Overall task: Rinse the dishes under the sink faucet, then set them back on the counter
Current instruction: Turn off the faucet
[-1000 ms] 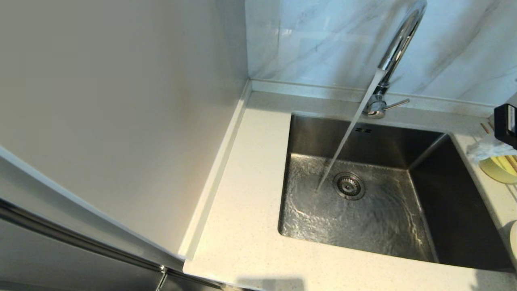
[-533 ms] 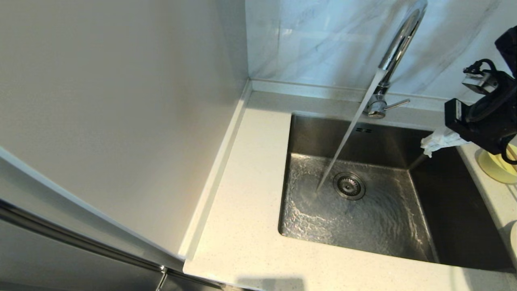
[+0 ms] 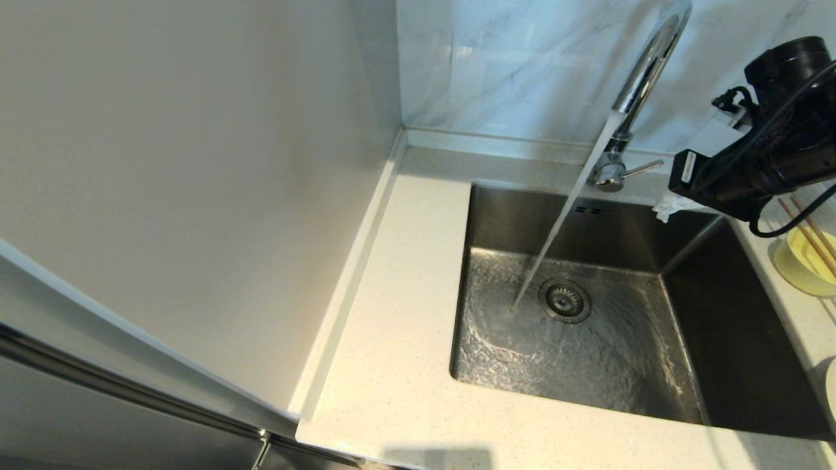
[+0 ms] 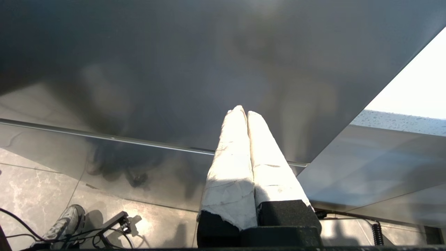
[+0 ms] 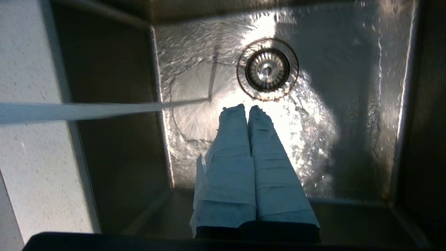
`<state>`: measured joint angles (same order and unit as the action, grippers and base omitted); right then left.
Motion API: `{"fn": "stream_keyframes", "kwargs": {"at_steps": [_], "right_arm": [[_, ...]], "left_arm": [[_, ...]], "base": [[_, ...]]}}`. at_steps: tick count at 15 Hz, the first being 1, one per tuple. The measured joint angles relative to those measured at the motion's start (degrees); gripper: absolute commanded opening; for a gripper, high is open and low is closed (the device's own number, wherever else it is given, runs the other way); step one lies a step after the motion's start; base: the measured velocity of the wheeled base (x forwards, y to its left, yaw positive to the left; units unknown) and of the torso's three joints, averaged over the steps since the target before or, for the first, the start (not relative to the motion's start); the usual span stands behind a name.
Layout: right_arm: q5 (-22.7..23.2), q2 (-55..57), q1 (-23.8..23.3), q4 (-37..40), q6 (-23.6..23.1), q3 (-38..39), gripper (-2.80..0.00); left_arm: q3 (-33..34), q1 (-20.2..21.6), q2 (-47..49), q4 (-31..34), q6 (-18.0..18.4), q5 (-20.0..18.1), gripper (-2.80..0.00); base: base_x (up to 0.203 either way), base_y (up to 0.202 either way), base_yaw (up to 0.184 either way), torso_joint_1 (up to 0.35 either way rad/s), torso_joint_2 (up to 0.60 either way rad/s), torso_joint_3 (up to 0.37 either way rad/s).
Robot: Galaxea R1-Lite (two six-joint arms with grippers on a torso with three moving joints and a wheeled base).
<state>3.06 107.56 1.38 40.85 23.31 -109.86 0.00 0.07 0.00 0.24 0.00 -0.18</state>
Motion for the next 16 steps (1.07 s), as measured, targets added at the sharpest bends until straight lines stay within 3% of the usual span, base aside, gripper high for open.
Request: {"fn": "stream_keyframes", "kwargs": {"at_steps": [5, 16], "right_arm": [[-1.7, 3.8, 0.9, -5.3, 0.1, -2.9, -2.8], [-11.6, 6.8, 0.9, -22.1, 0.1, -2.3, -2.8]], "left_arm": [[0.0, 0.0, 0.0, 0.0, 0.0, 0.1, -2.8], [0.0, 0.0, 0.0, 0.0, 0.0, 0.0, -2.8]], "base": [[0.0, 0.0, 0.0, 0.0, 0.0, 0.0], [0.0, 0.0, 0.0, 0.0, 0.0, 0.0]]}}
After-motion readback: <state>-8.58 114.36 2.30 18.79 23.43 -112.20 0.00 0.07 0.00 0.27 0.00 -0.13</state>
